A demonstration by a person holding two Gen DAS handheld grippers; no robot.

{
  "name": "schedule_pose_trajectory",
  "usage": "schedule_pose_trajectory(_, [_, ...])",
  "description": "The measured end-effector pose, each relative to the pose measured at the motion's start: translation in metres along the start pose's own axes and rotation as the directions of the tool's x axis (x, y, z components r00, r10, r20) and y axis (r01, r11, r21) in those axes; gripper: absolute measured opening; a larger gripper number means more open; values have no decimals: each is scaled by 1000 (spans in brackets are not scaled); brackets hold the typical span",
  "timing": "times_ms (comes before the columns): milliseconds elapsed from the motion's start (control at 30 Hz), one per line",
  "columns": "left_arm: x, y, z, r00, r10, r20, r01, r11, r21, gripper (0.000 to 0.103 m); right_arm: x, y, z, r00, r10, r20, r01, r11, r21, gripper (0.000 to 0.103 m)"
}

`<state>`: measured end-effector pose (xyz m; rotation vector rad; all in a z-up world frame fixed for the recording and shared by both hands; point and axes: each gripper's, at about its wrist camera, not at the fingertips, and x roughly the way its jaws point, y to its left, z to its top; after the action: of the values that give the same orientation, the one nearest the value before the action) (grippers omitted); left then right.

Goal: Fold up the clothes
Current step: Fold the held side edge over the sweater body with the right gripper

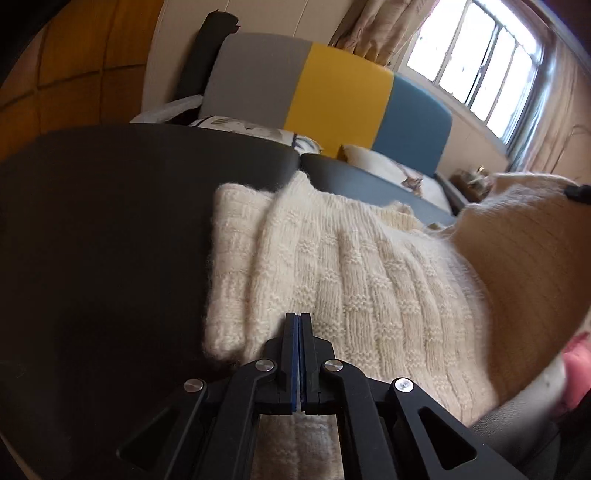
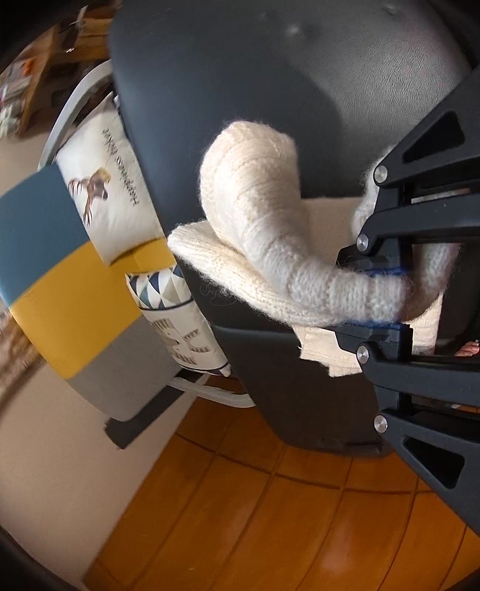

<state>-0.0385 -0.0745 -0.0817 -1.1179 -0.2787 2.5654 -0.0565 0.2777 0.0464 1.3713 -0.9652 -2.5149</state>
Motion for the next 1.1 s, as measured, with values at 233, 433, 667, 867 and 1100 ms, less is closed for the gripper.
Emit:
schedule_pose_trajectory(233, [3,7,-11,997,-70,17,71,996,-48,1,53,76,-12,998,-50,-43,41,981,-187,15])
schedule_pose_trajectory(433, [-3,7,-18,995,-88,38,91,994,-63,1,115,118,-33,993,-86,-87,56,952,-301,15])
schedule_pose_trajectory(667, [-6,18,-27,988,-148,53,154,980,-129,1,171,141,-67,980,-148,-134,85,918,-388,16])
schedule_pose_trajectory(867, [-11,22,-33,982,-176,64,184,971,-153,1,189,160,-95,973,-196,-125,110,862,-495,16])
schedule_pose_trajectory(1100, [-17,26,-40,976,-205,71,214,960,-182,1,218,176,-128,948,-302,-99,176,759,-627,16])
